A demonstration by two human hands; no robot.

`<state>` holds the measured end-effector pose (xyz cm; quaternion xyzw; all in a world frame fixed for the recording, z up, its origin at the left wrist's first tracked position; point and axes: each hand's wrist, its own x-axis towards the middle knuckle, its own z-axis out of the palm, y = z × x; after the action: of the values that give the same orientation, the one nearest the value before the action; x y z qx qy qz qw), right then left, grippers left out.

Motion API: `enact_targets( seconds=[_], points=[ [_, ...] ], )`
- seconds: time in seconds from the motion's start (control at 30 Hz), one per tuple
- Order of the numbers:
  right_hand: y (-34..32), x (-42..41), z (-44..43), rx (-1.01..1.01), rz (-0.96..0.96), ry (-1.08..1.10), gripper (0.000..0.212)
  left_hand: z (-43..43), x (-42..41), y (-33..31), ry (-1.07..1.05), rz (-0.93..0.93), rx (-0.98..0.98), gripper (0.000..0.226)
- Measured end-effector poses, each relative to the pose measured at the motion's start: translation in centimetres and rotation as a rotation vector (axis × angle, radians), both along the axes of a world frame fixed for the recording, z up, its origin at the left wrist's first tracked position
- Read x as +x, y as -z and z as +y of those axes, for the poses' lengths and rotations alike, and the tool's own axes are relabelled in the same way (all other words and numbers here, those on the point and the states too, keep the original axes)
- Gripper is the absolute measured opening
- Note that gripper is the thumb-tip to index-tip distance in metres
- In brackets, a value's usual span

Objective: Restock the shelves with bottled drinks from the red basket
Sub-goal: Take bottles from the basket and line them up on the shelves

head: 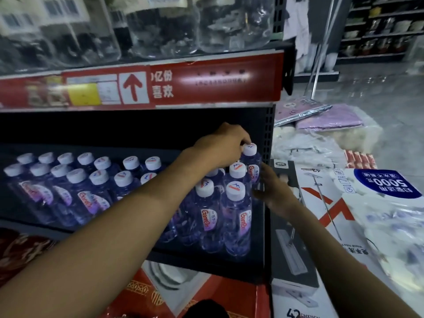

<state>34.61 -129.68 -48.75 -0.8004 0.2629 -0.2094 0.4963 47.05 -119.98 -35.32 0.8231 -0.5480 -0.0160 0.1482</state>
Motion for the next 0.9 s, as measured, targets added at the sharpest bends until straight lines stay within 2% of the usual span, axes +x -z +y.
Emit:
enact_targets(
  seconds=[0.1,0.17,0.23,0.3,0.4,0.57,0.7,0.9],
  points=[
    [-2.4,-2.4,2.7,-0.173,0.082,0.174,0.060,4.3,-0.9,-0.1,-0.017,-0.086,-0.096,0.030],
    [-3.4,-4.3,5.2,-0.278,0.043,0.322,0.045,7.2,-1.0,0.2,-0.034,-0.122,-0.163,0.030],
    [-4.3,-5.7,8.3,-0.366,-0.008,0.388,0.040,10.4,-1.0,1.2,-0.056,-0.190,-0.176,0.032],
    [-4.9,-6.3,11.7,-0.469,-0.039,0.386,0.040,14.2,-1.3,2.2,-0.078,-0.333,-0.219,0.035],
    [-5.7,-5.6,17.0,-0.586,-0.057,0.284,0.043,21.3,-1.9,3.6,-0.161,-0.449,-0.281,0.039],
    [-6.4,-1.9,25.8,-0.653,-0.092,0.041,0.036,32.7,-1.5,5.6,-0.356,-0.404,-0.139,0.045],
    [-5.4,1.8,32.5,-0.668,-0.105,-0.119,0.031,41.8,-0.8,7.5,-0.582,-0.382,-0.044,0.040],
    [-1.9,5.5,41.2,-0.618,-0.024,-0.385,0.028,53.0,0.6,10.7,-0.801,-0.158,0.074,0.034]
  ],
)
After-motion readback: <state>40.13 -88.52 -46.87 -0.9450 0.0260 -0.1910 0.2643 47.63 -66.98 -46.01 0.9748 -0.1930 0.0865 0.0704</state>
